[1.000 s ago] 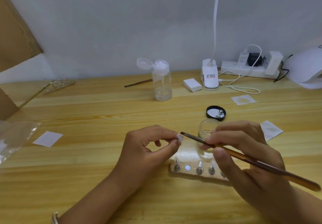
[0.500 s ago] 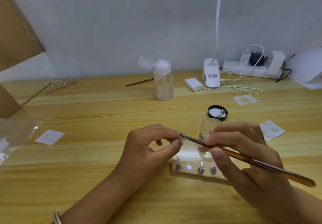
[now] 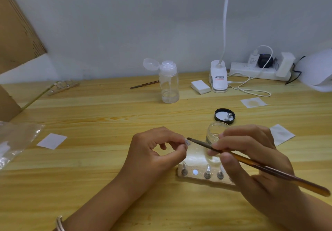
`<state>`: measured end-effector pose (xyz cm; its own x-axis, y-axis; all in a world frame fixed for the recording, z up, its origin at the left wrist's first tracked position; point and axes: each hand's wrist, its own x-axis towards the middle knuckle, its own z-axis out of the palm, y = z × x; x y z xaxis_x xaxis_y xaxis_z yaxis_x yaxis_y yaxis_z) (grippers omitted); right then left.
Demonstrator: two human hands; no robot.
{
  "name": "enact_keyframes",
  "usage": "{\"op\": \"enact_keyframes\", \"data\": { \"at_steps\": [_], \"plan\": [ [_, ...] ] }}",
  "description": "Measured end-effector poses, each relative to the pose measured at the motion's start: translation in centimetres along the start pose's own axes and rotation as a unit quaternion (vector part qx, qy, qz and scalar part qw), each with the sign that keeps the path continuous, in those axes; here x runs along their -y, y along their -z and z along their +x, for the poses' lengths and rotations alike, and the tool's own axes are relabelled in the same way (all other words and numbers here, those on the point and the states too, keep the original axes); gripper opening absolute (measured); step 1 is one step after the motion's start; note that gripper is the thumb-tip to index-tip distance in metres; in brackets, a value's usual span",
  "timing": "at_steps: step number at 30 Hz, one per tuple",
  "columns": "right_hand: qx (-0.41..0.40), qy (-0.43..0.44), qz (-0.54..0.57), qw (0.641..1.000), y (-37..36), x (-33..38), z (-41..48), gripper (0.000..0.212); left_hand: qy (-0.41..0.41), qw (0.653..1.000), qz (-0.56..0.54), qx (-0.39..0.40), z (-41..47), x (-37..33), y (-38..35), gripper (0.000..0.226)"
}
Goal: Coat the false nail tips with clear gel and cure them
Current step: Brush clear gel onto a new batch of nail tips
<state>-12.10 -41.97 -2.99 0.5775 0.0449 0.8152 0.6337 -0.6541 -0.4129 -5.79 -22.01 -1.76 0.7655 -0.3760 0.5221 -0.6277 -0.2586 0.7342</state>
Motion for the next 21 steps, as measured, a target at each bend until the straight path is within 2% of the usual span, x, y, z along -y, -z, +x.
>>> {"op": "enact_keyframes", "data": {
  "at_steps": [5, 15, 21],
  "plan": [
    [0.015, 0.006, -0.012, 1.0, -0.24, -0.19, -0.1, 0.015, -0.004, 1.0, 0.01, -0.003, 0.04, 0.1, -0.04, 0.009],
    [-0.015, -0.004, -0.006, 1.0, 0.21, 0.17, 0.1, 0.02, 0.013, 1.0, -0.003, -0.011, -0.08, 0.34, -0.05, 0.014],
    [0.012, 0.008, -0.013, 1.0, -0.18, 0.07, 0.08, 0.023, 0.011, 1.0, -0.002, -0.009, -0.04, 0.48, -0.04, 0.011]
  ]
}}
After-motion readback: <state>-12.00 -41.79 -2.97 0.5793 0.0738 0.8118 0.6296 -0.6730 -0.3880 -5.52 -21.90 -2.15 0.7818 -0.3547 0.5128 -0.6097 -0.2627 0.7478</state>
